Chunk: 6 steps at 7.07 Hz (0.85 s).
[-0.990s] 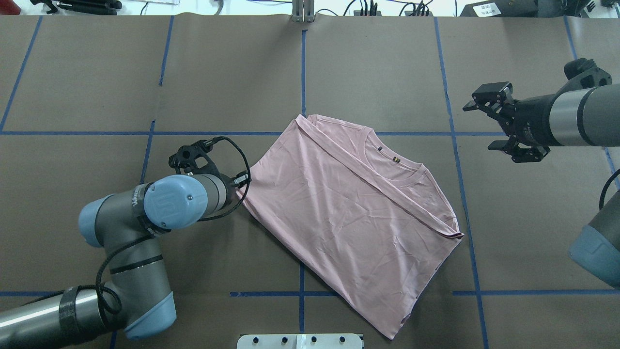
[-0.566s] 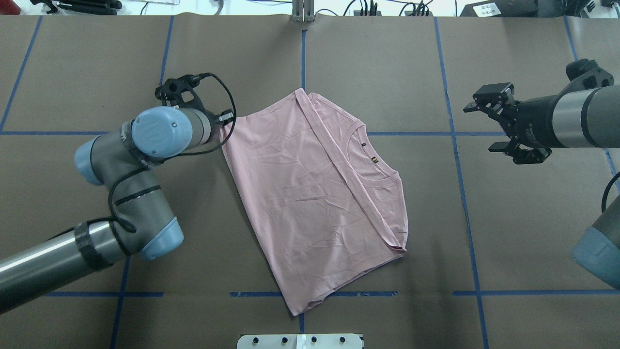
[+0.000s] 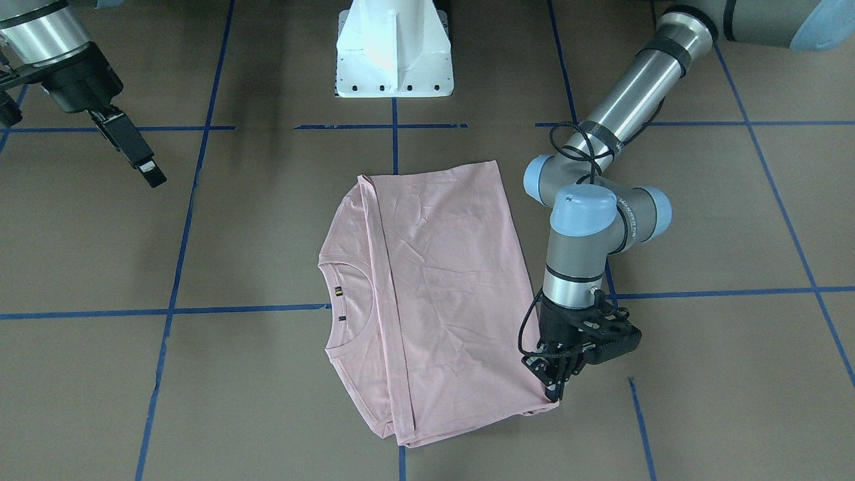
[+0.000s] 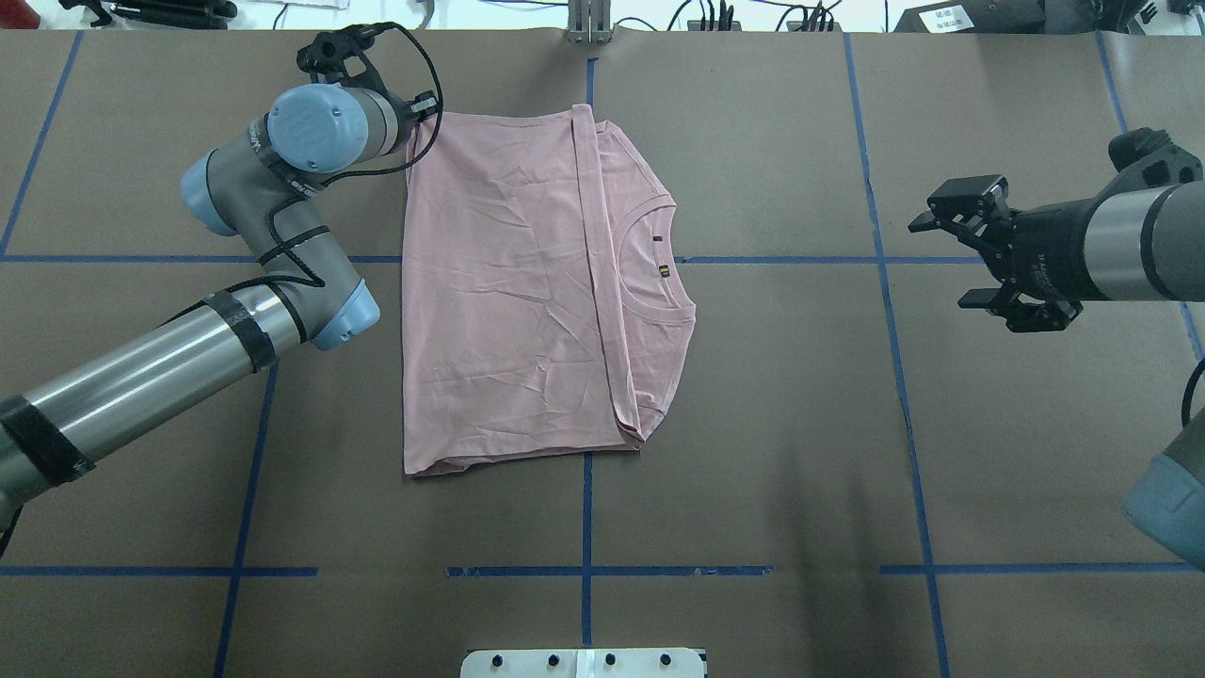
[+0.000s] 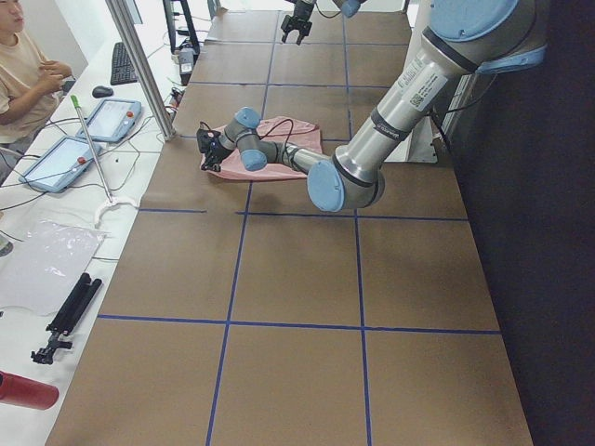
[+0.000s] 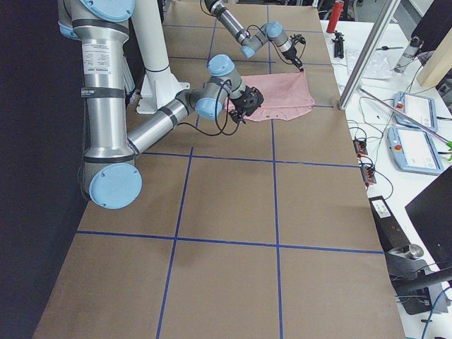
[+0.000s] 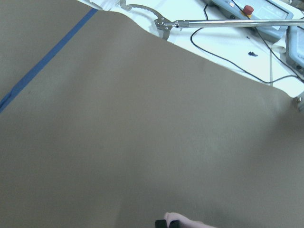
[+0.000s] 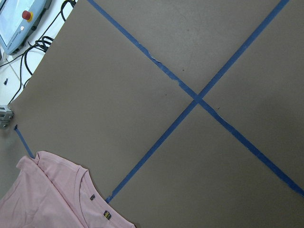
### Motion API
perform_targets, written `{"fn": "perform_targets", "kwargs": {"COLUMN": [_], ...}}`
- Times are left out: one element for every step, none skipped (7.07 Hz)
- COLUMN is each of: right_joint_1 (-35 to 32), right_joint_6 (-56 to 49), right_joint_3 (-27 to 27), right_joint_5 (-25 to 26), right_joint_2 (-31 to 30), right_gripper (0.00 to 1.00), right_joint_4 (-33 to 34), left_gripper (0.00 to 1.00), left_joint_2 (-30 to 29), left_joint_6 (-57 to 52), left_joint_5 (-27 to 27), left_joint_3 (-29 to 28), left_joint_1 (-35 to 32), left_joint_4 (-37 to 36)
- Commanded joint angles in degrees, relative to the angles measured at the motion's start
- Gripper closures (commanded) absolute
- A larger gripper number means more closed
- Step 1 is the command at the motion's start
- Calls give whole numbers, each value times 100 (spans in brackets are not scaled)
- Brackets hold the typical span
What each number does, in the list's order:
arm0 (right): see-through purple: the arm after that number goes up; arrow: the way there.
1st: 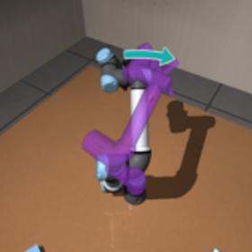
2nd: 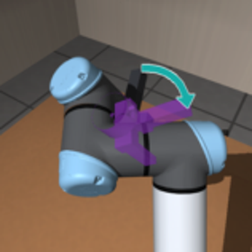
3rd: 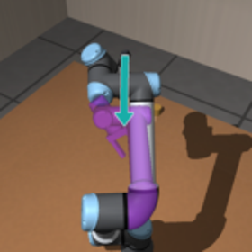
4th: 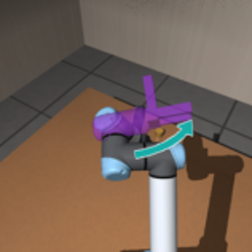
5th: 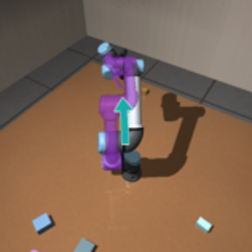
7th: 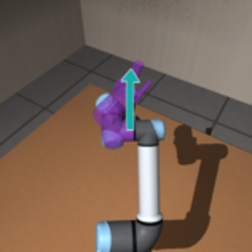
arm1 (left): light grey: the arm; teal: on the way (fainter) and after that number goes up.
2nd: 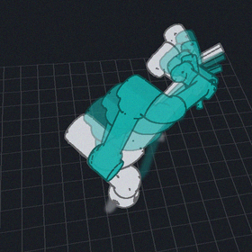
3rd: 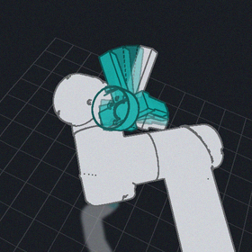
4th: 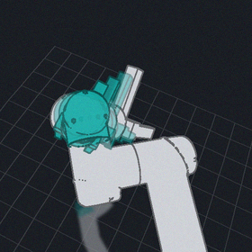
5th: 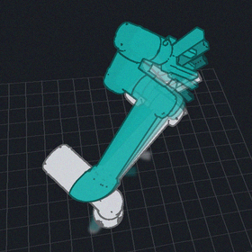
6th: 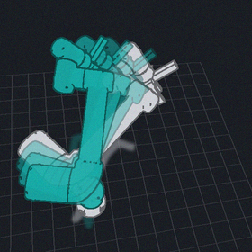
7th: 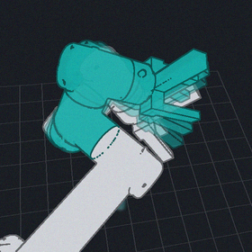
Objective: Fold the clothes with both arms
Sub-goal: 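Move the right gripper to the shirt's collar corner nearest the robot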
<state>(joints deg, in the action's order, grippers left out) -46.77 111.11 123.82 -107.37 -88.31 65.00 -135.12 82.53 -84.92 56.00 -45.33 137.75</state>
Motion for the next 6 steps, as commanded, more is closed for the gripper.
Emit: {"fn": "perform_targets", "kwargs": {"right_joint_1": [673,1383,2068,2519,2715,2795], "right_joint_6": [24,59,451,577,718,762], "right_joint_3": [-68,-190,-548,-1057,-1592,-1781], "right_joint_5": [198,739,1379,1655,1832,1851], "right_joint_2": [382,672,1414,2335,2841,2880], "right_gripper": [0,0,0,0,1,8], "right_joint_4": [65,92,631,1472,1663,1648], "left_gripper": [68,68,68,67,67,67], "left_joint_2": [317,616,871,1022,1128,1129], "left_joint_6": [-35,-26,26,122,227,263], "left_joint_5": [-41,-120,-425,-515,-516,-516], "left_joint_3": [232,950,1627,1904,2002,1994], "left_joint_1": [-63,-63,24,94,130,139], "left_joint_4": [234,244,183,182,182,226]}}
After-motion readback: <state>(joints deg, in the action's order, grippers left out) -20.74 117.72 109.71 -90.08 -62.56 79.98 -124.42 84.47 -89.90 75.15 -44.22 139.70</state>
